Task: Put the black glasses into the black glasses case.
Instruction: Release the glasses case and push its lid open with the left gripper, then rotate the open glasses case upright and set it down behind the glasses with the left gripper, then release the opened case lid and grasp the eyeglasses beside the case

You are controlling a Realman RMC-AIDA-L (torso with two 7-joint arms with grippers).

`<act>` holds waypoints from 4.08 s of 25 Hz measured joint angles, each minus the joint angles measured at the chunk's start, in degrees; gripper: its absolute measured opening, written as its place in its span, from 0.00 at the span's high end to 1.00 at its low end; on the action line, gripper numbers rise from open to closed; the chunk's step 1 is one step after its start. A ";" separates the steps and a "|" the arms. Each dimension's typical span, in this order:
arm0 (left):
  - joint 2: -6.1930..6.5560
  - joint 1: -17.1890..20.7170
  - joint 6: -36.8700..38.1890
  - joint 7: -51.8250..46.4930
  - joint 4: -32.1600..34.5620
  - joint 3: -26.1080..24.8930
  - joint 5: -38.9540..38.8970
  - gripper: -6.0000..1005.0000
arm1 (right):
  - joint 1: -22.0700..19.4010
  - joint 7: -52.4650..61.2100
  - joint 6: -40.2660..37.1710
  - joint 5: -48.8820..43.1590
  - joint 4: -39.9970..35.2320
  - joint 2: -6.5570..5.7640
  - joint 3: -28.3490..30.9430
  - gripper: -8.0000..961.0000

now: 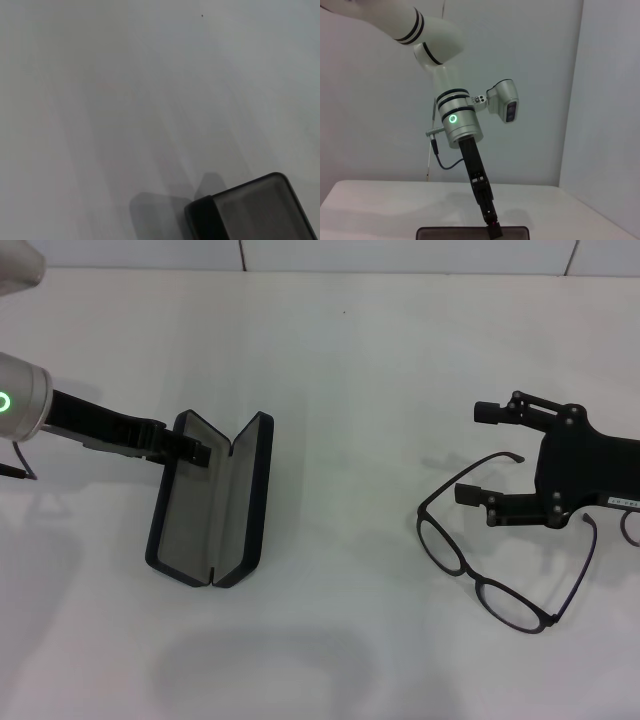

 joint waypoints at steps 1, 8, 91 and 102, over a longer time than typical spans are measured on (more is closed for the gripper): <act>0.00 -0.01 -0.03 -0.06 0.00 0.00 0.02 0.27 | -0.01 -0.04 0.00 0.00 0.00 0.02 0.00 0.07; 0.14 -0.50 -0.13 0.89 0.20 0.00 0.28 0.41 | 0.36 -0.16 0.00 -0.09 0.24 0.00 0.00 0.07; 1.73 -0.70 0.14 41.56 31.88 -0.20 -52.43 0.38 | -2.67 -4.59 -0.50 1.73 3.07 0.43 2.87 0.07; -0.44 16.33 -12.59 76.43 44.03 -0.28 -64.09 0.39 | -2.49 -5.51 -0.04 1.27 3.22 0.36 2.62 0.07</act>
